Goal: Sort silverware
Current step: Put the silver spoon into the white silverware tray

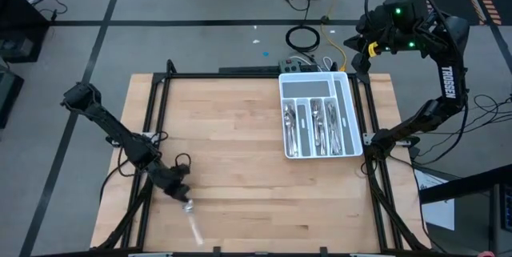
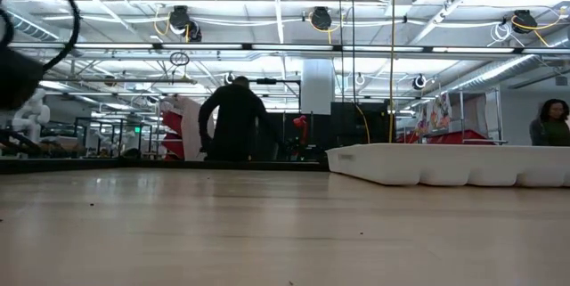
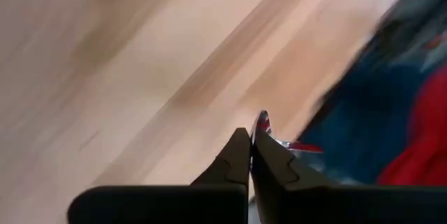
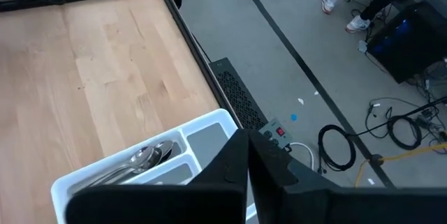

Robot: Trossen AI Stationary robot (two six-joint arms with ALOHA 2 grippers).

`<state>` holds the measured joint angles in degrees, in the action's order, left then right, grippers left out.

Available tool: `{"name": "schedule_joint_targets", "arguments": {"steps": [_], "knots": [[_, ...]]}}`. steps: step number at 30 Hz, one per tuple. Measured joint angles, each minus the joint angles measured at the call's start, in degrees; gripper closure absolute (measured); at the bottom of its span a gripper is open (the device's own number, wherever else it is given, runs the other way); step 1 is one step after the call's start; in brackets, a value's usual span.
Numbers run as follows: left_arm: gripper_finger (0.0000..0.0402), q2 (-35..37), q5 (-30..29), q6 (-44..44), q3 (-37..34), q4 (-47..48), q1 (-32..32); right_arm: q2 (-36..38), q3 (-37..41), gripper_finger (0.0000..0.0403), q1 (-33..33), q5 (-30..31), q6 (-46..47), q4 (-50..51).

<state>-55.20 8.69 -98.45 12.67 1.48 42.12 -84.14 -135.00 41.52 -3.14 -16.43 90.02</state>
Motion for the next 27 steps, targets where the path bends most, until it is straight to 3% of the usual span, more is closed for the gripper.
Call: {"name": "schedule_joint_targets", "arguments": {"steps": [6,10,15,19,22,27], "knots": [[0.0399,0.17,-22.08,-4.20,0.07,-11.52,-6.14,0.00,0.00,0.0403,0.00,-0.02,-1.31,-1.71],[0.0400,0.17,-29.46,-4.33,0.09,-13.36,-14.39,-0.49,0.00,0.0403,0.01,-0.13,-1.13,-5.18],[0.0400,0.15,-30.42,-2.21,0.81,-17.49,-28.32,-2.30,0.00,0.0403,0.02,-0.11,-3.46,-4.71],[0.0401,-0.20,-30.82,1.99,5.60,-18.02,-36.88,-3.80,0.00,0.0403,0.02,-0.15,-4.65,-2.91],[0.0401,-2.09,-28.22,9.88,12.50,-18.08,-41.74,-4.07,1.38,0.0403,0.02,-0.12,-4.77,-3.18],[0.0401,-10.33,-17.11,27.95,29.82,-12.81,-47.99,-4.03,4.60,0.0403,0.16,-0.10,-5.92,-2.81]]}}
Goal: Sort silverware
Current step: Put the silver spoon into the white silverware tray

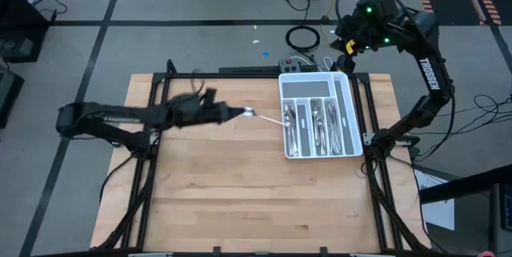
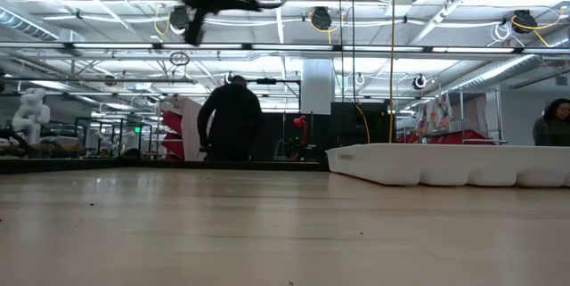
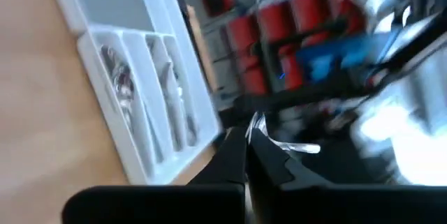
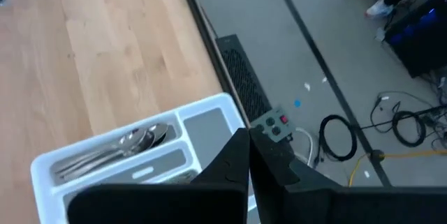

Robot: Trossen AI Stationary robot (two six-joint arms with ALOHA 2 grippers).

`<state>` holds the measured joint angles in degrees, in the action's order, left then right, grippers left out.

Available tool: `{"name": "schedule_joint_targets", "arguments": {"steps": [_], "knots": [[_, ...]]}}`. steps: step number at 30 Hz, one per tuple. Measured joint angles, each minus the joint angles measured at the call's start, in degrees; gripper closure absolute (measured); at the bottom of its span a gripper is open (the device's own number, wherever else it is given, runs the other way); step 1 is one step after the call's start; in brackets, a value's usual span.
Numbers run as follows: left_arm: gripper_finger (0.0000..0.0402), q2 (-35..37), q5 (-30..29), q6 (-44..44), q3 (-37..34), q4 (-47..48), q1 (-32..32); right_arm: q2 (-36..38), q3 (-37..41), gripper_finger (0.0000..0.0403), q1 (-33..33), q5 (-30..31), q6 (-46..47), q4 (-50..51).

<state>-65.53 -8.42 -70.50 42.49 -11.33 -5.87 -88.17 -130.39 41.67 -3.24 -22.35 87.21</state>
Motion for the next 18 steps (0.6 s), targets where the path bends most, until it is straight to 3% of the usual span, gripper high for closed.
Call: {"name": "schedule_joint_targets", "arguments": {"steps": [6,10,14,18], "knots": [[0.0401,-15.45,15.03,24.99,24.78,24.80,-10.69,-0.01,4.25,0.0403,0.02,0.01,-1.52,0.02],[0.0401,-26.75,22.70,39.88,37.74,30.41,-16.50,0.01,6.86,0.0403,0.02,0.01,-1.15,0.07],[0.0401,-38.15,31.55,47.20,47.00,33.55,-20.75,-0.01,8.67,0.0403,0.02,-0.01,-0.18,0.52],[0.0401,-47.77,35.43,53.48,53.70,38.74,-23.04,-0.01,9.50,0.0403,0.02,-0.01,0.16,1.68]]}}
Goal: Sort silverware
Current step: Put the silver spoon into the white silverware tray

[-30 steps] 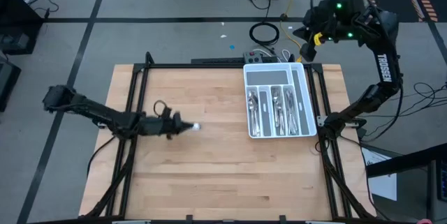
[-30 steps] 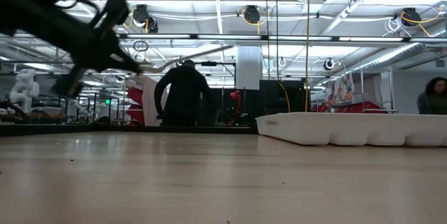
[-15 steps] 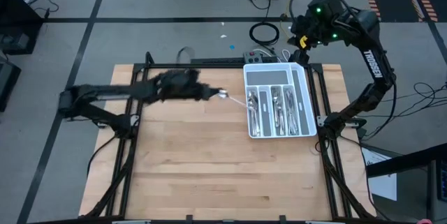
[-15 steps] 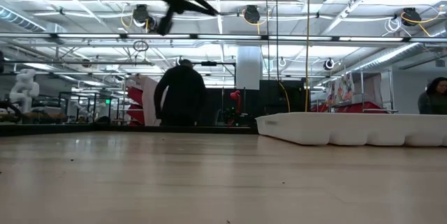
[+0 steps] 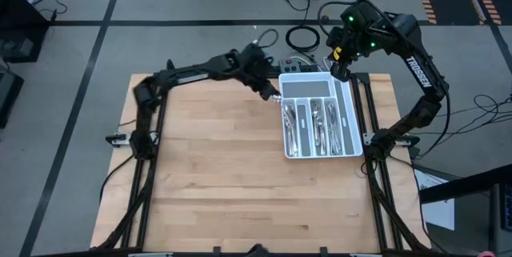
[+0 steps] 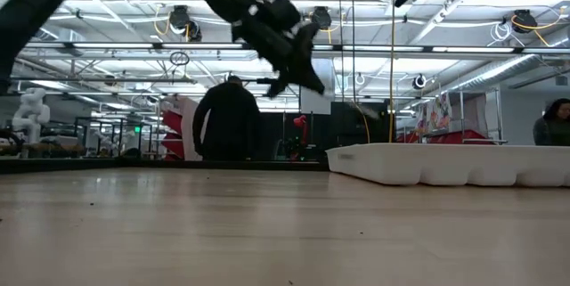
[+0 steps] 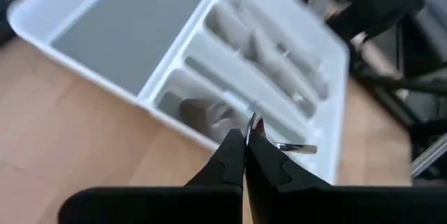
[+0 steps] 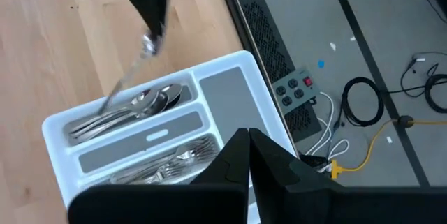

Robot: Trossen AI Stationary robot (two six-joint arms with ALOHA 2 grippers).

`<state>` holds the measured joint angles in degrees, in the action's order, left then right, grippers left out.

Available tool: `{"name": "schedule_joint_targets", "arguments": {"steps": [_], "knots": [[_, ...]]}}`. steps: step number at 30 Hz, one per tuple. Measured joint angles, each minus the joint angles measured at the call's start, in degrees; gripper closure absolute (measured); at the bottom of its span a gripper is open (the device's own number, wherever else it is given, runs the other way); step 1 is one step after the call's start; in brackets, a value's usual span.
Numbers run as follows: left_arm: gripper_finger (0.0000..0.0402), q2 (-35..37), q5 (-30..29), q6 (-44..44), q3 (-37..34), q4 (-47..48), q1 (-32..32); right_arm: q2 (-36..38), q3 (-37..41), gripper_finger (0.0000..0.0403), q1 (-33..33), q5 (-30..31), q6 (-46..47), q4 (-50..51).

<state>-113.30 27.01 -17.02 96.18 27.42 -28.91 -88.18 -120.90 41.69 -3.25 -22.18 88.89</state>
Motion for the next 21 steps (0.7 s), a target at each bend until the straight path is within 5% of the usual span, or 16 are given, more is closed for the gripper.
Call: {"name": "schedule_joint_targets", "arguments": {"steps": [8,21], "knots": [[0.0401,-12.16,4.54,6.31,7.00,3.44,0.85,0.02,0.17,0.0403,0.00,0.00,0.06,-0.07],[0.0402,-13.81,1.68,15.76,9.02,6.35,6.06,0.02,0.17,0.0403,0.00,0.00,-0.05,-1.55]]}}
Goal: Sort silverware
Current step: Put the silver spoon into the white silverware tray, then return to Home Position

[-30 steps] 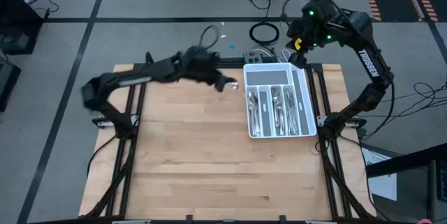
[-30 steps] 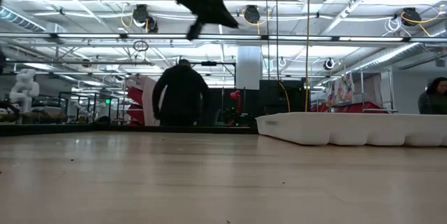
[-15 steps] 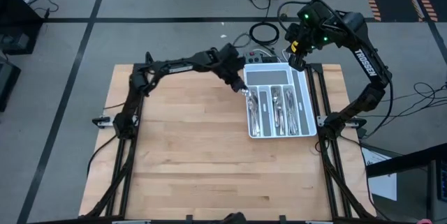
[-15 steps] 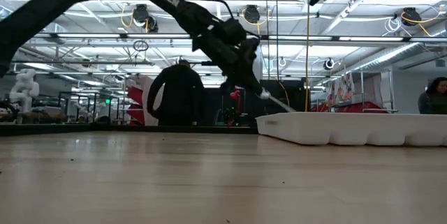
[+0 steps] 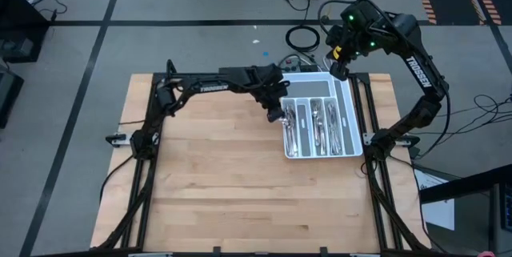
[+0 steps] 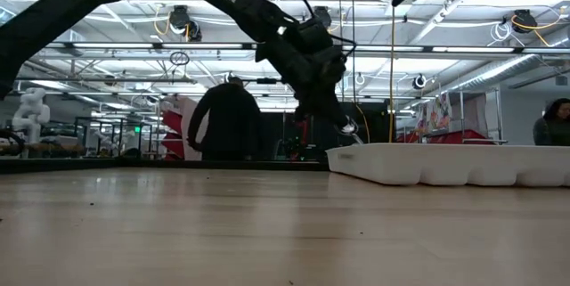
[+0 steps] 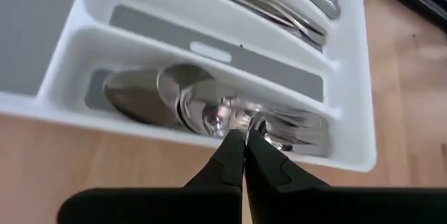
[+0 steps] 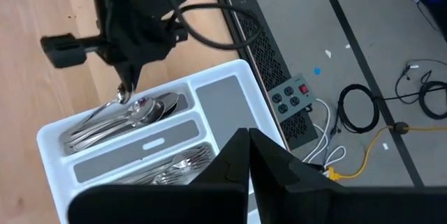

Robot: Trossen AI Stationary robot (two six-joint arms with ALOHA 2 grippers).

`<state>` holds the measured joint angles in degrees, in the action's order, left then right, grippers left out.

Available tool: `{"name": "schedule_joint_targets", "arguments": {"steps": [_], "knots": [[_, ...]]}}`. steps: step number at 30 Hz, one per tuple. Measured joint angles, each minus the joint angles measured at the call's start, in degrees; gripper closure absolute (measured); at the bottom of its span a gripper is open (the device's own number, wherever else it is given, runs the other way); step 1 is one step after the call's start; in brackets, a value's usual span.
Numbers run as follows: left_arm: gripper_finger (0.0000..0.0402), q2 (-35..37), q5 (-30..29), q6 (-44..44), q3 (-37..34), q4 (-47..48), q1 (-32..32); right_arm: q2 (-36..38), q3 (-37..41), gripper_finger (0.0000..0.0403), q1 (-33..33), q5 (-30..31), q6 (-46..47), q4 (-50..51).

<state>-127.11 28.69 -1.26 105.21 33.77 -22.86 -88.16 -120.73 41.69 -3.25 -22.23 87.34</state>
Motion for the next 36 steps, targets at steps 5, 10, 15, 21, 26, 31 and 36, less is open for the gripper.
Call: {"name": "schedule_joint_targets", "arguments": {"steps": [5,10,15,21,26,31,36], "knots": [[0.0402,0.00,-1.66,1.76,0.25,-2.31,0.62,0.00,0.00,0.0403,0.00,0.00,-0.08,-0.65],[0.0402,0.00,-1.92,3.10,0.31,-4.55,0.55,0.00,0.00,0.0403,0.00,0.00,-0.01,-0.73],[0.0402,-0.03,-2.35,3.17,0.33,-5.22,0.55,0.00,0.00,0.0403,0.00,-0.02,0.21,-0.74],[0.0401,-1.17,-2.06,3.04,0.33,-5.80,0.65,0.00,0.00,0.0403,0.00,-0.02,0.52,-0.73],[0.0377,-1.32,-3.50,3.61,0.33,-6.07,1.07,0.00,0.00,0.0403,0.00,-0.04,0.54,-0.71],[0.0338,-1.40,-6.41,6.03,0.26,-6.43,1.30,0.00,0.00,0.0403,0.00,-0.04,0.54,-0.25],[0.0307,-1.40,-6.49,6.45,0.26,-6.82,1.56,0.00,0.00,0.0403,0.00,-0.06,0.08,0.40]]}}
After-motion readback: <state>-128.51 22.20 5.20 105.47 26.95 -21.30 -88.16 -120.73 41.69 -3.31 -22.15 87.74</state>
